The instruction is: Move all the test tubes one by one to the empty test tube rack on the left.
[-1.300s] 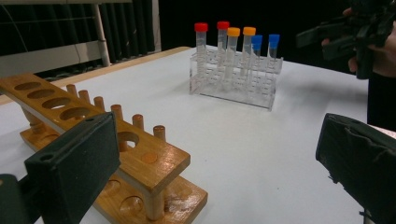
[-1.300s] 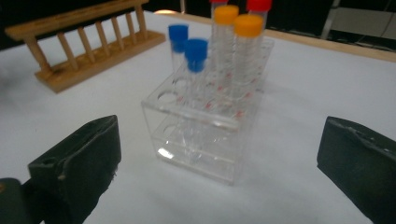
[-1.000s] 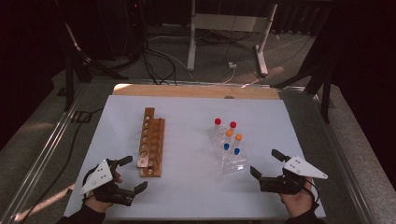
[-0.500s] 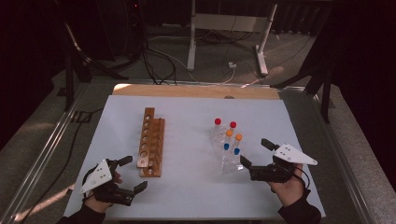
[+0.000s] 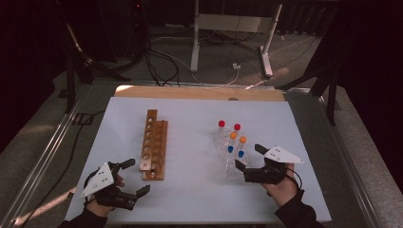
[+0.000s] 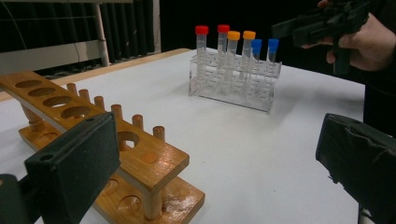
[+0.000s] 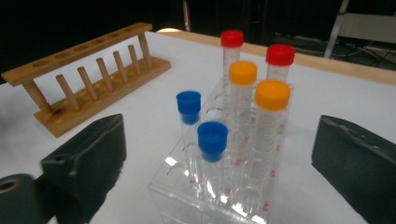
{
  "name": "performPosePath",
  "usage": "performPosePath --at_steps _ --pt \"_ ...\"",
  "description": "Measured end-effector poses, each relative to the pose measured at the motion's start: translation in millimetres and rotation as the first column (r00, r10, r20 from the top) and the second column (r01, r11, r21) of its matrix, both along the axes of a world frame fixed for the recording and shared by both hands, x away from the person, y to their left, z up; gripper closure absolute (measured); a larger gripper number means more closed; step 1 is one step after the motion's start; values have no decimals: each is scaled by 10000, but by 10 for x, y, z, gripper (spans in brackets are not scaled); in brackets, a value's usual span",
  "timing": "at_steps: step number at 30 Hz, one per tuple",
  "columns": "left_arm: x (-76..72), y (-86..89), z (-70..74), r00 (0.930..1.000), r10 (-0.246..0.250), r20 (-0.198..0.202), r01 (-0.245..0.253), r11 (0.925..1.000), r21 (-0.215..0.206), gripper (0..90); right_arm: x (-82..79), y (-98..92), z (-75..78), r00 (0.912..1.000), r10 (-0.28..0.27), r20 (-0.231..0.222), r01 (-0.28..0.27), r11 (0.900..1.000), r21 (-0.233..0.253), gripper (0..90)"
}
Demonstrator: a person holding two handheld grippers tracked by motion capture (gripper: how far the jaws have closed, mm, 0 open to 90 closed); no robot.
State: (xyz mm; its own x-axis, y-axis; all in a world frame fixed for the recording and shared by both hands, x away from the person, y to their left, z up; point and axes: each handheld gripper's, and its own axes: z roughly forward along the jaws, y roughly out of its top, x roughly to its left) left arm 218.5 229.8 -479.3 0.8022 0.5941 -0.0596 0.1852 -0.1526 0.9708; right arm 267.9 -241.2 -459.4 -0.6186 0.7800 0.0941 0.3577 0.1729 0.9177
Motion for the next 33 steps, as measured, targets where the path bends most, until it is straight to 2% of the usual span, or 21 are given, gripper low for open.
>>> performPosePath --at_steps 1,5,6,7,10,12,13,14,16,18,23,27,33 --pt "0 0 0 10000 0 0 0 10000 0 6 2 6 -16 10000 48 -31 -48 10000 -69 69" --pt "0 4 2 10000 -9 -1 9 10000 -51 6 -1 23 -53 9998 39 -176 -41 9999 -148 101" --pt "-1 4 1 10000 -2 -1 2 10000 -28 6 -11 27 -65 9995 -11 -322 5 9998 -187 153" --pt "-1 3 1 10000 -7 -1 7 10000 -18 5 -12 34 -76 9992 -6 -392 -2 9998 -214 159" --pt "-3 0 2 10000 -9 7 9 10000 -16 6 -30 61 -109 9989 -52 -455 32 9990 -435 275" --pt "-5 1 3 10000 -13 9 13 10000 -35 6 -36 80 -128 9994 -69 -339 45 9975 -708 347" --pt "-5 1 3 10000 -13 9 13 10000 -35 6 -36 80 -128 9994 -69 -339 45 9975 -708 347" --pt "-4 2 3 10000 -21 0 21 10000 -40 5 -31 88 -142 9993 -52 -362 21 9964 -846 436" --pt "-4 2 3 10000 -25 -7 25 10000 -42 5 -20 95 -152 9990 -74 -445 35 9962 -874 497" --pt "-5 3 4 10000 -34 -4 34 10000 -56 5 -15 102 -157 9993 -139 -339 102 9940 -1085 559" --pt "-5 2 4 10000 -47 -4 47 10000 -61 5 1 119 -174 9983 -95 -583 35 9947 -1028 628" --pt "-8 2 5 10000 -66 6 66 10000 -28 5 14 133 -183 9978 -47 -668 -36 9924 -1229 749" --pt "-4 2 4 10000 -33 -3 33 10000 -44 6 16 125 -166 9979 -34 -641 -48 9918 -1273 765"
